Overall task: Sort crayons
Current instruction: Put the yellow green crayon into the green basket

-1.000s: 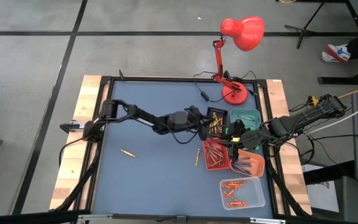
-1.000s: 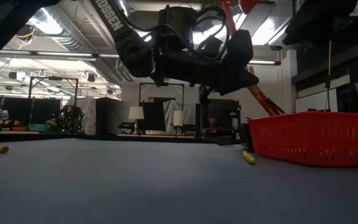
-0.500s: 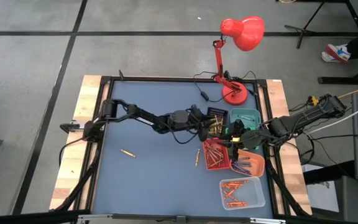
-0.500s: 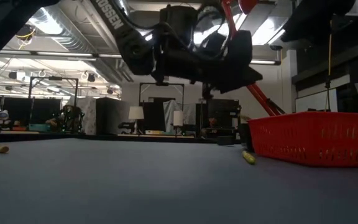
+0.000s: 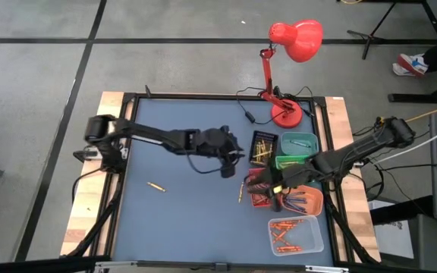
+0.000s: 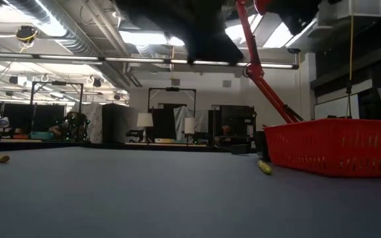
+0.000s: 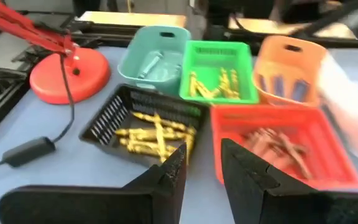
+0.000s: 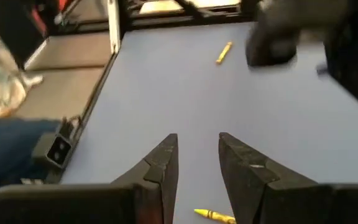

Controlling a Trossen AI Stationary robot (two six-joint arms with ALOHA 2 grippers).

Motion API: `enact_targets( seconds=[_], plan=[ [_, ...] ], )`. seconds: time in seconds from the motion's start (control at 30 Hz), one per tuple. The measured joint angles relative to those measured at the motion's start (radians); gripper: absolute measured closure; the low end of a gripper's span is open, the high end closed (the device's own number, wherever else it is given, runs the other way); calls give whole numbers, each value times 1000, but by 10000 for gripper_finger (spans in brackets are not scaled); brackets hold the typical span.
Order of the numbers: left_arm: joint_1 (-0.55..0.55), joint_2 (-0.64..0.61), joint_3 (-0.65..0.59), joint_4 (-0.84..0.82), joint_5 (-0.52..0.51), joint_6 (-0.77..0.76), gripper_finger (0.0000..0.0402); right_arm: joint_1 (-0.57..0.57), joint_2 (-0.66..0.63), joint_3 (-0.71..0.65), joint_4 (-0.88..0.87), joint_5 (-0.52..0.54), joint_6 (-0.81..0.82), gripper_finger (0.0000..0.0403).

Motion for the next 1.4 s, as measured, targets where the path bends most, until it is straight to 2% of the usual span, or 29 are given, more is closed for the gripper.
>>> enact_targets(
  seconds=[0.2,0.4,0.6,0.83,1.13,1.4],
  plan=[
    [-113,-163,0,-234,-117,-20,317,0,83,0,28,-48,-91,290],
    [-265,-242,0,-410,-259,-136,317,-2,135,6,20,-59,-139,290],
    [-387,-241,-2,-438,-348,-242,317,-38,231,141,-177,-93,-182,290],
    [-512,-241,-1,-455,-477,-327,317,-75,393,306,-385,-124,-341,290],
    [-648,-241,-1,-559,-500,-477,317,-74,605,455,-484,-154,-457,290],
    [-735,-241,-1,-594,-511,-556,317,-74,730,562,-629,-154,-500,290]
  ],
)
